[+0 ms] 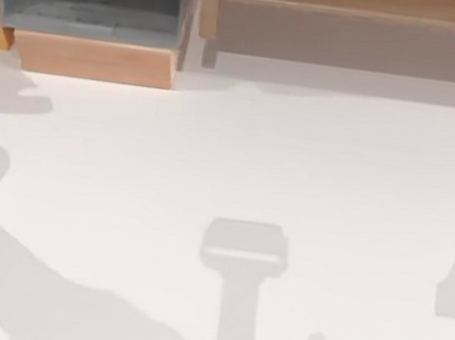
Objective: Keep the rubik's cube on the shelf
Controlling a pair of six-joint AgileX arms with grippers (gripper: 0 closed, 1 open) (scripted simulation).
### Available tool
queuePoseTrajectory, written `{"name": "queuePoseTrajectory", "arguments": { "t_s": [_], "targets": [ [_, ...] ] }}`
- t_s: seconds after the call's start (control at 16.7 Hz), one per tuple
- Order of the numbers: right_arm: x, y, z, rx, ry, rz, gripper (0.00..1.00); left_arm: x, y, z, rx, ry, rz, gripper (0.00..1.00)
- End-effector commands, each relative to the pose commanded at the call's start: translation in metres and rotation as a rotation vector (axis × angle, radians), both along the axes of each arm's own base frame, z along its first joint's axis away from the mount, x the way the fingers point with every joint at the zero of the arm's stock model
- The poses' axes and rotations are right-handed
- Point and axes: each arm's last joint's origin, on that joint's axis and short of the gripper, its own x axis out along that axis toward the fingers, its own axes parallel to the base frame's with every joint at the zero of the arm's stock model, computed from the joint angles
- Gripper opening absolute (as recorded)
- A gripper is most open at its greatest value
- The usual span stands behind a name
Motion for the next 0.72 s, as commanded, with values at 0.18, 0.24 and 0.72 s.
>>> {"name": "queuePoseTrajectory", "arguments": {
  "t_s": [0.18, 0.24, 0.72],
  "targets": [
    [0.0000, 0.0000, 0.0000, 0.000, 0.000, 0.000, 1.00, 0.0048, 0.0000, -0.0001, 0.000, 0.000, 0.000, 1.00],
    [0.0000, 0.0000, 0.0000, 0.000, 0.000, 0.000, 1.00, 0.0048, 0.0000, -0.0001, 0.000, 0.000, 0.000, 1.00],
    [0.0000, 0.0000, 0.0000, 0.000, 0.000, 0.000, 1.00, 0.0048, 0.0000, -0.0001, 0.000, 0.000, 0.000, 0.47]
  ]
}}
